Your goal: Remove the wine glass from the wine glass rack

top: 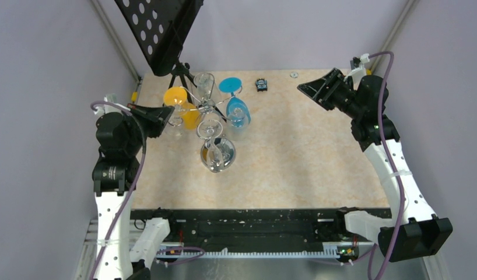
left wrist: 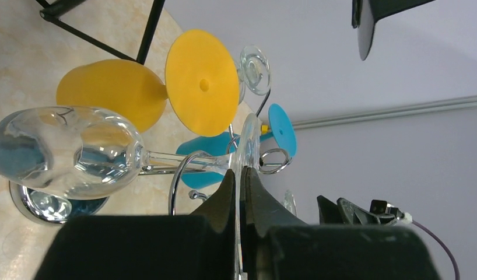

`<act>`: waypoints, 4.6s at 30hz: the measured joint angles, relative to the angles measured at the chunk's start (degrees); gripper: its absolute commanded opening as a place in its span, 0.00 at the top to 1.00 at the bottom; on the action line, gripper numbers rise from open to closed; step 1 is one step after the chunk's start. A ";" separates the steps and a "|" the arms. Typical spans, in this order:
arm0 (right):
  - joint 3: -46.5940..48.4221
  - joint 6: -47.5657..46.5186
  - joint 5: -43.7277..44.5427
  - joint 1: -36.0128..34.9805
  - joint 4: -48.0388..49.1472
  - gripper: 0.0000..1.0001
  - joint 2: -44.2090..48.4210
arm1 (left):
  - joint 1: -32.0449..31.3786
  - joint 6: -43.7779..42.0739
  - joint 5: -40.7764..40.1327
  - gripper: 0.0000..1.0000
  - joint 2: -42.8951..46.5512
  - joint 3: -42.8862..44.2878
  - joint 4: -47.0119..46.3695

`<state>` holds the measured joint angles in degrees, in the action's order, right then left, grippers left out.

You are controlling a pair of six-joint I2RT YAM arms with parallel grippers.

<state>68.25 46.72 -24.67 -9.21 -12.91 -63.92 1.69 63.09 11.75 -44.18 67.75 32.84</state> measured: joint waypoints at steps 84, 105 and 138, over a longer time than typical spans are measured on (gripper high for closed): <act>4.42 -29.03 6.12 -49.68 11.63 0.23 3.85 | -0.44 26.10 42.95 1.00 1.73 8.09 -3.58; 8.57 -39.19 10.51 -49.68 2.36 0.39 4.04 | -31.04 25.77 22.53 1.00 -12.63 7.26 -16.59; 2.75 -42.47 15.30 -49.77 5.97 0.56 8.96 | -40.02 26.29 15.85 1.00 -8.81 7.61 -19.85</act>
<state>71.00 4.25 -9.37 -58.98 -6.94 -54.96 -38.33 89.38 27.59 -52.99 75.35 12.99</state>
